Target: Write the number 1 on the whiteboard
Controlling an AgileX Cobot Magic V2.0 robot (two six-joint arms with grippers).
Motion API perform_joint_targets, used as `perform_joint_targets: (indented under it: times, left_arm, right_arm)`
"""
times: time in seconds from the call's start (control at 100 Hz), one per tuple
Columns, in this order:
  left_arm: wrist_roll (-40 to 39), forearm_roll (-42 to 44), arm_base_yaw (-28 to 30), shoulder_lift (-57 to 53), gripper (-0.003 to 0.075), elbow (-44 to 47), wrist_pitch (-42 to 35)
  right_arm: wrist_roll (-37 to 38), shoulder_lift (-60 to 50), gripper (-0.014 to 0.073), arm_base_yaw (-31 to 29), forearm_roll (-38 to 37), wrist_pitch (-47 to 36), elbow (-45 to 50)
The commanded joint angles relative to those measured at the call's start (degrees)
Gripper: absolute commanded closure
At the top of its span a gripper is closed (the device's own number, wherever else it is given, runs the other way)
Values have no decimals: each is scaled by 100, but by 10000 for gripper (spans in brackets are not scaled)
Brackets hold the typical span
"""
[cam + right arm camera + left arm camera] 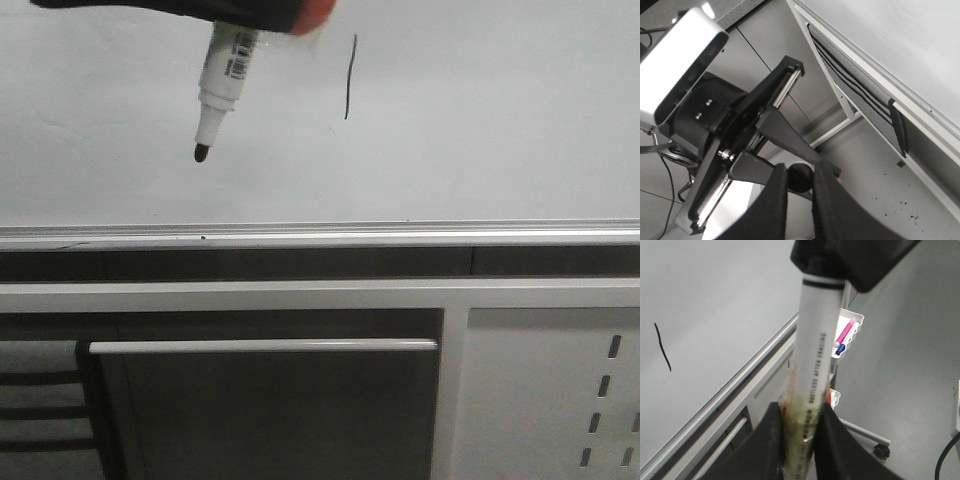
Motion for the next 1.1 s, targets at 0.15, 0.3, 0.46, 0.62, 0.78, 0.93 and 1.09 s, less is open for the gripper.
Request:
perform_joint_targets:
  times: [0.15, 0.3, 0.46, 0.62, 0.78, 0.93, 1.09]
  left_arm:
    - [13, -218, -44, -84, 741, -191, 16]
    - [13, -218, -44, -84, 741, -191, 16]
    - [13, -218, -44, -84, 740, -191, 16]
    - [42, -208, -44, -84, 739, -191, 16]
    - [42, -167, -44, -84, 675, -191, 16]
    - [42, -156, -44, -84, 493, -191, 16]
    - [42, -156, -44, -84, 423, -191, 16]
  right_arm:
    - [-86, -88, 660, -36, 288, -27, -186]
    - [-86, -88, 660, -36, 288, -27, -186]
    - [-91, -88, 660, -36, 288, -27, -186]
    - [-91, -88, 660, -36, 288, -27, -186]
    - [-91, -88, 660, -36, 288, -58, -186]
    - [-91, -88, 660, -36, 288, -58, -186]
    - [-91, -88, 660, -36, 288, -74, -186]
